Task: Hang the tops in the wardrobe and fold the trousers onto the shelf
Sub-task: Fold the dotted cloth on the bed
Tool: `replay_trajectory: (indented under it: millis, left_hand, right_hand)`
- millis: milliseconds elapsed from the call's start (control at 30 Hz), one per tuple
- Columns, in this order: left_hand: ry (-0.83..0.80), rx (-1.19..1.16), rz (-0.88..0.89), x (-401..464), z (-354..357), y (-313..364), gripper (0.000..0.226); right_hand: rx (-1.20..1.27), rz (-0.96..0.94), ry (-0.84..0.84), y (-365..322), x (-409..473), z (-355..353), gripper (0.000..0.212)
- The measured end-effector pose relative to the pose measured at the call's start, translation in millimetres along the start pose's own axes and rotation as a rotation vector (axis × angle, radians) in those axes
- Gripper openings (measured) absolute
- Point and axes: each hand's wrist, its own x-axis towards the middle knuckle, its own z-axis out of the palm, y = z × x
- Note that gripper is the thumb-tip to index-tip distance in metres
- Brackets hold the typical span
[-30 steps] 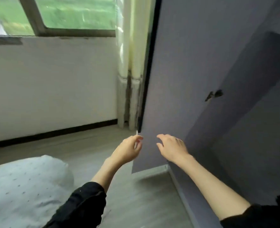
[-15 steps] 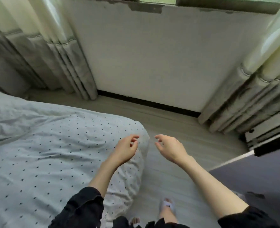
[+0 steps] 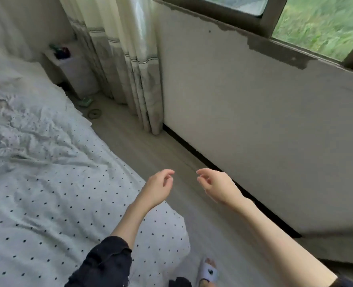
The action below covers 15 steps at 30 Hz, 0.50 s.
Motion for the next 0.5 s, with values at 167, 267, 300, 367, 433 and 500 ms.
replay_trajectory:
  millis: [167,267,300,367,433,500]
  left_hand:
    - [0.14,-0.052,-0.064,76.9,-18.0,35.6,0.032]
    - [0.249,-0.078,-0.145,120.5,-46.8,32.0,0.032]
    - [0.283,-0.097,-0.17,133.8,-56.4,27.2,0.032]
    - [0.34,-0.126,-0.219,163.1,-77.5,16.6,0.033]
    - [0.381,-0.156,-0.247,188.2,-96.4,9.1,0.033]
    - [0.437,-0.187,-0.28,218.8,-122.7,3.0,0.033]
  right_hand:
    - [-0.018,-0.142,-0.091,-2.5,103.4,-55.6,0.033]
    - [-0.056,-0.247,-0.172,-23.7,175.6,-63.9,0.032]
    - [-0.07,-0.276,-0.2,-32.6,198.0,-65.4,0.032]
    - [-0.106,-0.347,-0.238,-55.9,246.2,-68.4,0.032]
    - [-0.135,-0.402,-0.267,-77.5,288.1,-68.2,0.032]
    - [-0.174,-0.46,-0.297,-106.5,337.7,-69.8,0.031]
